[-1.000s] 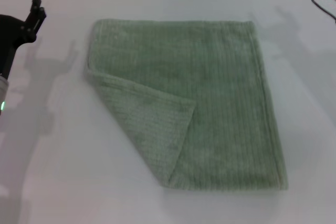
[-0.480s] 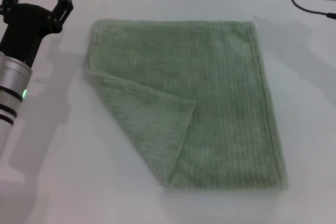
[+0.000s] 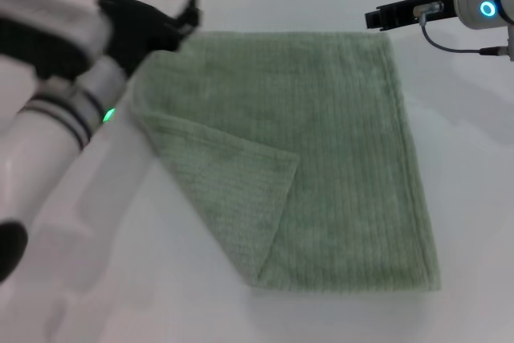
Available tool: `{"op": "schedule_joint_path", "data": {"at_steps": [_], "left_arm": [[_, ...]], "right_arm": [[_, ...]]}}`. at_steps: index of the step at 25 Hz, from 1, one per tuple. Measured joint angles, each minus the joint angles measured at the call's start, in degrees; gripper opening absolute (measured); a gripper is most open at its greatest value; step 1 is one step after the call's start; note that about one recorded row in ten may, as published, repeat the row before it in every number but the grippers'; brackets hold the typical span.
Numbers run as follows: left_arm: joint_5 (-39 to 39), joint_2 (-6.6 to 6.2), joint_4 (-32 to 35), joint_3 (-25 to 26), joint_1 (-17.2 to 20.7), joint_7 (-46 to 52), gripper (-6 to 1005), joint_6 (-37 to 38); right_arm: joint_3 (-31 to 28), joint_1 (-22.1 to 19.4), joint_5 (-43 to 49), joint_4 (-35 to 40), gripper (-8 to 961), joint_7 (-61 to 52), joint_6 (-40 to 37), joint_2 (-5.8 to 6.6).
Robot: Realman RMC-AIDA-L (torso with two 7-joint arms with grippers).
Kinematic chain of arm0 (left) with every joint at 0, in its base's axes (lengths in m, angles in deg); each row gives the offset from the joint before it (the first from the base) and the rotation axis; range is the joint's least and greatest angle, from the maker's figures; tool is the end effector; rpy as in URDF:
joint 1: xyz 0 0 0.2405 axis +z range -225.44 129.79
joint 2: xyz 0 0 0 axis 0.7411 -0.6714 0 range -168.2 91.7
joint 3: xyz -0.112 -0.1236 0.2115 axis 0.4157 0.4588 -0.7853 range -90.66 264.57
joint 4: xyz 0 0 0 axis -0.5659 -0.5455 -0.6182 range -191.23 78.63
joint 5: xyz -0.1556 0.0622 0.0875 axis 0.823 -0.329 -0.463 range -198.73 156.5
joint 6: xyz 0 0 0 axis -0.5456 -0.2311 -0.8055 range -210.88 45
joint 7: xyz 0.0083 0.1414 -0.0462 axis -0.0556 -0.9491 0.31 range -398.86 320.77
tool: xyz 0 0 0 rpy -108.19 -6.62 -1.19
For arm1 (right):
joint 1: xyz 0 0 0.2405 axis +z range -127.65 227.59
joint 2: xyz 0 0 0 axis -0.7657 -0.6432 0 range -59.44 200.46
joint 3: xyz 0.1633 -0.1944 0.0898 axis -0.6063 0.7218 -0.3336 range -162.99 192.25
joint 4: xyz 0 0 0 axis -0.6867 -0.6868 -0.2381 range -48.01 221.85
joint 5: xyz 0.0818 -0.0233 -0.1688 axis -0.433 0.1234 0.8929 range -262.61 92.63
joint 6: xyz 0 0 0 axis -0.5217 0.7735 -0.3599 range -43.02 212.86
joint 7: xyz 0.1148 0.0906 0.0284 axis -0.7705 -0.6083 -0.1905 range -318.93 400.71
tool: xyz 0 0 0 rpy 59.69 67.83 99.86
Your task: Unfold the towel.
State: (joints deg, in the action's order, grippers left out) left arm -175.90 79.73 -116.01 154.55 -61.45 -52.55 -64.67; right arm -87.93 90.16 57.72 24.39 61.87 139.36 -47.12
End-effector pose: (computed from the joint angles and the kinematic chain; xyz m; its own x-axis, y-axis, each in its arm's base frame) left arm -0.2294 0.3552 -0.0340 0.8458 0.0646 0.5295 0.5169 -0.3447 -0.7836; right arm 0.1798 0.4285 -0.0080 0.6692 -0.6657 -0.3302 -0.7127 -0.4492 -0.5388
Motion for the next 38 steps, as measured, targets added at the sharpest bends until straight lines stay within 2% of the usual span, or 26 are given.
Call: {"op": "schedule_joint_path", "data": {"at_steps": [5, 6, 7, 10, 13, 15, 20, 23, 38], "left_arm": [[-1.20, -0.41, -20.53, 1.51, 2.05, -5.87, 861, -31.74], [-1.21, -0.41, -22.43, 1.45, 2.28, -6.95, 861, -34.02], [-1.24, -0.29, -26.77, 1.27, 2.92, -10.20, 861, -40.03], [-1.25, 0.11, -33.84, 0.46, 4.40, -15.95, 861, -49.42], [-1.25, 0.02, -38.32, -0.88, 4.97, -17.37, 861, -55.73], [-1.62, 0.11, -40.04, -2.35, 5.00, -17.82, 861, -59.67], [-3.36, 0.25, -40.25, -4.94, 4.96, -17.93, 861, -61.26], [-4.58, 0.51, -37.81, -6.51, 3.85, -17.54, 861, -61.12], [-3.91, 0.62, -29.07, -8.95, -1.63, -16.36, 861, -61.93]], "right_arm": [[-2.30, 0.26, 0.10, 0.95, 145, 0.12, 0.24, 0.09], [-2.70, 0.48, 0.13, 1.45, 115, 0.14, 0.34, 0.14], [-3.15, 0.94, 0.14, 2.39, 85, 0.15, 0.42, 0.23], [-4.34, 2.49, 0.20, 5.73, -3, 1.00, 0.35, 0.49], [-5.00, 5.22, 1.01, 11.79, -3, 3.74, -0.26, 0.66], [-4.96, 5.93, 1.34, 13.25, -2, 3.95, -0.72, 0.67], [-4.73, 7.82, 1.76, 18.29, -2, 5.06, -3.23, 0.61], [-4.97, 8.13, 1.64, 20.13, -2, 5.80, -4.62, 0.55], [-4.72, 8.61, 1.22, 21.78, 0, 5.96, -6.52, 0.25]]}}
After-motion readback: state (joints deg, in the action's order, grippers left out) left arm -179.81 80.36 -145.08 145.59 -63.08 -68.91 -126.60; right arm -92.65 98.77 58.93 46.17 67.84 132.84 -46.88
